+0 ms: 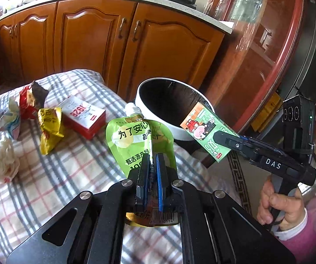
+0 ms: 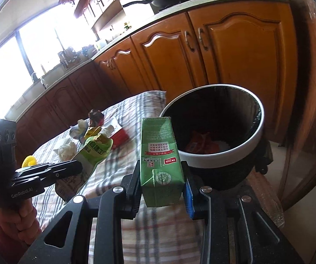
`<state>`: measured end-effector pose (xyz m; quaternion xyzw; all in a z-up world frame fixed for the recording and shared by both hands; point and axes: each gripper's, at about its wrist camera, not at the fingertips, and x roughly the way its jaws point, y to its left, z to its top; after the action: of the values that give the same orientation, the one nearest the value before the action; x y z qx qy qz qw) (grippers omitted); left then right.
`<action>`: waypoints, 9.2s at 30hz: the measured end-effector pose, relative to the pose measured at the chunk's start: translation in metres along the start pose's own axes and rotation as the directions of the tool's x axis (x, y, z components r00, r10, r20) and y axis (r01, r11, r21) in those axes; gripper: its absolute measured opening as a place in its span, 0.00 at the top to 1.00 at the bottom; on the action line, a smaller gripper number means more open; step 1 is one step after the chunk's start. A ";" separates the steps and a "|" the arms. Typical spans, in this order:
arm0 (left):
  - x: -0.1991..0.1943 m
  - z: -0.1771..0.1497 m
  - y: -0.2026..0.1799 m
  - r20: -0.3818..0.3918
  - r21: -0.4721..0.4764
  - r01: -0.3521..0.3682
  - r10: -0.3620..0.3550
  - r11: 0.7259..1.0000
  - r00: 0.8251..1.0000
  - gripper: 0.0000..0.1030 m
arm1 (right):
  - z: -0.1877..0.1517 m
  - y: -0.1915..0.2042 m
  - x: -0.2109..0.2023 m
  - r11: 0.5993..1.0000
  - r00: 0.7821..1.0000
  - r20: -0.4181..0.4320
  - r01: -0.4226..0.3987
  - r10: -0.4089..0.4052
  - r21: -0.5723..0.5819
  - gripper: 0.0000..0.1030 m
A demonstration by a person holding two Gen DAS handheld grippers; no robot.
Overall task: Collect trash
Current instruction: 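Carry the pouch and carton over the bin and open both tools, then move both open tools back toward the remaining trash on the table, then grasp the white box with the left tool while the right tool grasps the crumpled white tissue, then carry the white box and tissue over the bin with both tools, then open both tools to drop the box and tissue into the bin, then move both open tools back over the remaining trash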
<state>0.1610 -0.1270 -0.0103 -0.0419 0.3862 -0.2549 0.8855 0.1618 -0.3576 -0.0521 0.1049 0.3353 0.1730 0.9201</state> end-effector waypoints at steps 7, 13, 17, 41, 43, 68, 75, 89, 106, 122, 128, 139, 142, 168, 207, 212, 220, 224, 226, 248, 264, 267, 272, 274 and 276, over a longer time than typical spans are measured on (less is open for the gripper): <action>0.010 0.015 -0.009 0.009 0.024 0.006 -0.006 1.000 1.000 0.96 | 0.009 -0.016 -0.001 0.999 0.999 0.018 0.027 -0.028 0.019 0.69; 0.024 0.030 -0.018 0.007 0.040 0.018 -0.018 0.999 1.000 0.96 | 0.022 -0.027 -0.001 0.998 0.998 0.029 0.058 -0.059 0.031 0.69; 0.036 0.043 -0.025 0.006 0.059 0.019 -0.019 0.998 1.000 0.96 | 0.031 -0.033 0.003 0.996 0.996 0.030 0.079 -0.080 0.033 0.69; 0.114 0.089 -0.046 -0.049 0.073 0.002 0.001 0.997 0.999 0.95 | 0.067 -0.084 0.046 0.985 0.988 -0.031 0.155 -0.153 0.079 0.69; 0.119 0.092 -0.045 -0.054 0.063 0.004 -0.001 0.998 0.999 0.95 | 0.069 -0.086 0.050 0.984 0.987 -0.038 0.156 -0.154 0.080 0.69; 0.067 0.049 -0.015 0.004 -0.069 -0.043 0.043 0.997 0.999 0.44 | 0.043 -0.071 0.026 0.990 0.995 0.033 0.089 -0.093 0.106 0.10; 0.031 0.009 0.016 0.008 -0.114 -0.111 0.113 0.987 0.994 0.42 | 0.027 -0.036 0.021 0.998 1.000 0.014 0.023 -0.024 0.067 0.10; -0.028 -0.041 0.078 0.022 -0.211 -0.223 0.233 0.952 0.972 0.41 | -0.002 0.044 0.039 0.996 0.996 -0.046 -0.078 0.077 -0.029 0.08; -0.080 -0.056 0.167 0.021 -0.274 -0.342 0.361 0.899 0.932 0.42 | -0.014 0.130 0.074 0.974 0.973 -0.121 -0.206 0.194 -0.095 0.14; -0.082 -0.028 0.282 -0.016 -0.362 -0.374 0.396 0.854 0.918 0.33 | 0.000 0.204 0.165 0.952 0.930 -0.236 -0.301 0.280 -0.057 0.49; -0.064 -0.018 0.297 -0.033 -0.374 -0.328 0.341 0.867 0.939 0.42 | 0.005 0.220 0.197 0.943 0.913 -0.269 -0.329 0.307 -0.042 0.51; -0.080 -0.022 0.272 0.016 -0.327 -0.345 0.370 0.880 0.929 0.82 | -0.003 0.220 0.182 0.939 0.913 -0.273 -0.334 0.302 -0.078 0.91; -0.088 -0.023 0.252 0.041 -0.313 -0.328 0.358 0.891 0.933 0.84 | -0.003 0.206 0.162 0.941 0.920 -0.244 -0.331 0.307 -0.064 0.92; -0.024 -0.006 0.051 0.061 -0.092 -0.042 0.048 0.995 0.997 0.85 | 0.001 0.029 0.007 0.994 0.997 -0.010 -0.073 0.074 0.087 0.92; 0.054 0.053 -0.011 0.020 -0.047 0.010 -0.009 0.999 1.000 0.85 | 0.034 -0.065 0.002 0.985 0.998 0.050 0.033 -0.042 0.166 0.92; 0.059 0.065 -0.011 0.031 -0.048 0.002 -0.001 0.999 1.000 0.85 | 0.041 -0.069 0.008 0.986 0.997 0.044 0.052 -0.060 0.158 0.92; 0.074 0.080 -0.011 0.026 -0.041 -0.021 0.022 0.999 0.999 0.85 | 0.049 -0.078 0.012 0.985 0.995 0.038 0.084 -0.091 0.154 0.92; 0.084 0.086 -0.014 0.017 -0.038 -0.026 0.027 0.999 0.999 0.85 | 0.055 -0.081 0.018 0.984 0.994 0.025 0.106 -0.111 0.146 0.92; 0.091 0.089 -0.016 0.008 -0.036 -0.030 0.030 0.999 1.000 0.85 | 0.058 -0.082 0.022 0.984 0.993 0.017 0.113 -0.116 0.141 0.92; 0.103 0.082 -0.021 -0.024 -0.053 -0.024 0.023 0.998 0.999 0.38 | 0.070 -0.099 0.036 0.978 0.992 0.014 0.122 -0.127 0.171 0.34; 0.013 0.013 0.045 0.050 -0.175 -0.139 0.150 0.975 0.987 0.32 | 0.025 -0.031 0.012 0.994 0.999 0.030 0.013 -0.017 0.109 0.12; 0.000 0.001 0.060 0.049 -0.198 -0.167 0.180 0.966 0.983 0.32 | 0.020 -0.016 0.014 0.996 1.000 0.022 -0.007 0.005 0.092 0.12; -0.013 -0.010 0.078 0.042 -0.223 -0.197 0.211 0.955 0.977 0.32 | 0.010 0.010 0.021 0.998 0.999 0.007 -0.034 0.034 0.060 0.12; -0.018 -0.015 0.085 0.041 -0.235 -0.207 0.223 0.950 0.974 0.32 | 0.009 0.018 0.026 0.998 0.999 -0.004 -0.043 0.044 0.051 0.12; -0.022 -0.017 0.091 0.043 -0.242 -0.213 0.230 0.947 0.972 0.32 | 0.008 0.026 0.030 0.998 0.998 -0.013 -0.053 0.053 0.040 0.12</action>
<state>0.1742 -0.0356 -0.0323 -0.1121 0.3846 -0.1044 0.9103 0.1822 -0.3226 -0.0556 0.1310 0.3422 0.1914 0.9106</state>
